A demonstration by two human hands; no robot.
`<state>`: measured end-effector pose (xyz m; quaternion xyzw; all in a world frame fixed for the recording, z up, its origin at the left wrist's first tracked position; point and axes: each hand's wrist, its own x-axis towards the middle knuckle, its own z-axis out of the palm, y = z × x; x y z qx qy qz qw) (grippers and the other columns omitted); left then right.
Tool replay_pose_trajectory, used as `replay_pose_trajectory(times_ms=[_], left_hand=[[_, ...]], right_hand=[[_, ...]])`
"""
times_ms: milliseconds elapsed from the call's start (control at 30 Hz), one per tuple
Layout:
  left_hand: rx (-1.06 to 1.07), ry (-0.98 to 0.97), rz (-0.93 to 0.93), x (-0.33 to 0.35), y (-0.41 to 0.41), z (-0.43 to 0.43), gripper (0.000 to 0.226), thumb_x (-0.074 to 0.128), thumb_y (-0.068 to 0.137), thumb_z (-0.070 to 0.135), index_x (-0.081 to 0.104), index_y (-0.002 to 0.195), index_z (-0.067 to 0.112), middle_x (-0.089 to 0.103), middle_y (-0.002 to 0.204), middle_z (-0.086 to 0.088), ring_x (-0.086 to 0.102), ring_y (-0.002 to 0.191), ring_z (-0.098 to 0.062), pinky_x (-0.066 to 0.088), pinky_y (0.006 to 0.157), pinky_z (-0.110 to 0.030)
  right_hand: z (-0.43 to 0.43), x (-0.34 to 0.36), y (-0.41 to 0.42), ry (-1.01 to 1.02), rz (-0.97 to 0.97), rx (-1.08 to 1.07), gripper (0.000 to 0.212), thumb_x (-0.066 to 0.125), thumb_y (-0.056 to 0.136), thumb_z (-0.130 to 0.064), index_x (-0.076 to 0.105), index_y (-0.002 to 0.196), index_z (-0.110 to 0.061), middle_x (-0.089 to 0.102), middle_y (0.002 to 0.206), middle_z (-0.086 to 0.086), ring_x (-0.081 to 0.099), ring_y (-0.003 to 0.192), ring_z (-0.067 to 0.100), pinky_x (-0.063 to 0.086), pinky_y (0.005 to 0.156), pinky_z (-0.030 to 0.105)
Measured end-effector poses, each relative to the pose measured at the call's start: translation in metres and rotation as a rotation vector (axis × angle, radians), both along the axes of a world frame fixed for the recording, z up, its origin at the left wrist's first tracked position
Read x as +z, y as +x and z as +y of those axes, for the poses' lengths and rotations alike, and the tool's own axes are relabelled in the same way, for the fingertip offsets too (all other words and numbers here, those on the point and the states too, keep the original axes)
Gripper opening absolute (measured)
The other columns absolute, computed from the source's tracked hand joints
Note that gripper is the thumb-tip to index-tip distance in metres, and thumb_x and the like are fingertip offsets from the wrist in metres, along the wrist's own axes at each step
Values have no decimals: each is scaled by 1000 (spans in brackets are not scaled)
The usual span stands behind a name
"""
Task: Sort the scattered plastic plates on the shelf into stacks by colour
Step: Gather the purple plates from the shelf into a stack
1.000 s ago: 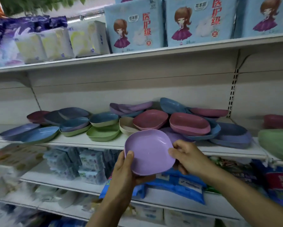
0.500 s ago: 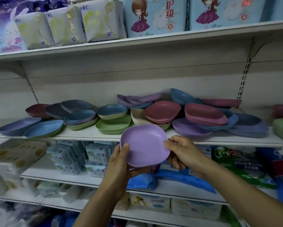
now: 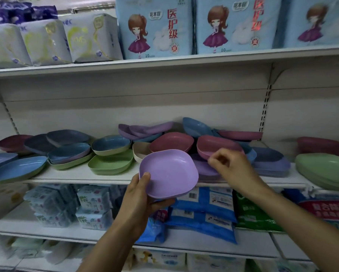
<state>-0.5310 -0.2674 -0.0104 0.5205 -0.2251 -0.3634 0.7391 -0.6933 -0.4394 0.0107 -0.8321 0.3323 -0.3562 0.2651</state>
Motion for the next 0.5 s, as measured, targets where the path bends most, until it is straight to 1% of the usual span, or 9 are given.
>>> replay_pose_trajectory(times_ms=[33,67,100,167,233,333,433,500], left_hand=[[-1,-1,9,0,-2,-2,29,45,101,27,52,128,20,59,119,-7,74,76,-27,60,63,-39],[1,-2,18,0,-3,-5,30,45,101,27,51,129,20,59,119,-7,74,76,-28,60,61,-38],[4,-1,26,0,-5,-7,30,45,101,27,51,129,19,59,119,-7,74,77,-28,60,60,-37],[9,2,34,1,-6,-11,30,46,101,28,51,129,20,58,118,-7,73,82,-32,60,58,-37],[11,6,25,1,-8,-15,29,46,100,28,51,128,20,58,119,-7,70,91,-36,60,59,-38],[14,5,7,1,-10,-19,29,47,100,28,52,127,20,57,121,-7,67,97,-37,60,62,-40],[13,7,-1,-2,-12,-19,31,47,100,29,51,129,20,57,123,-7,68,97,-37,60,63,-41],[17,2,-3,-2,-12,-17,31,46,100,29,51,129,19,57,124,-8,69,95,-36,60,63,-40]], right_hand=[[-10,3,-5,-151,72,-76,9,63,90,-29,65,91,-20,62,90,-10,57,78,8,43,64,27],[-19,5,-9,-262,150,-128,12,64,89,-31,64,98,-23,58,99,-11,55,87,8,42,67,28],[-27,5,-11,-319,220,-153,18,64,89,-33,63,106,-25,54,106,-10,54,94,9,42,70,29],[-37,5,-13,-347,316,-154,29,63,90,-35,61,116,-25,51,115,-6,52,105,12,44,75,31],[-40,2,-13,-375,360,-136,32,61,90,-36,60,120,-24,51,119,-5,48,113,13,42,76,30],[-40,0,-13,-408,367,-122,32,59,92,-35,60,122,-23,51,122,-4,46,117,14,37,78,29],[-38,2,-11,-445,374,-104,32,57,93,-34,59,124,-23,52,123,-5,44,117,14,35,83,29],[-37,5,-7,-467,342,-76,31,56,94,-33,60,123,-22,53,121,-4,45,114,14,35,84,28]])
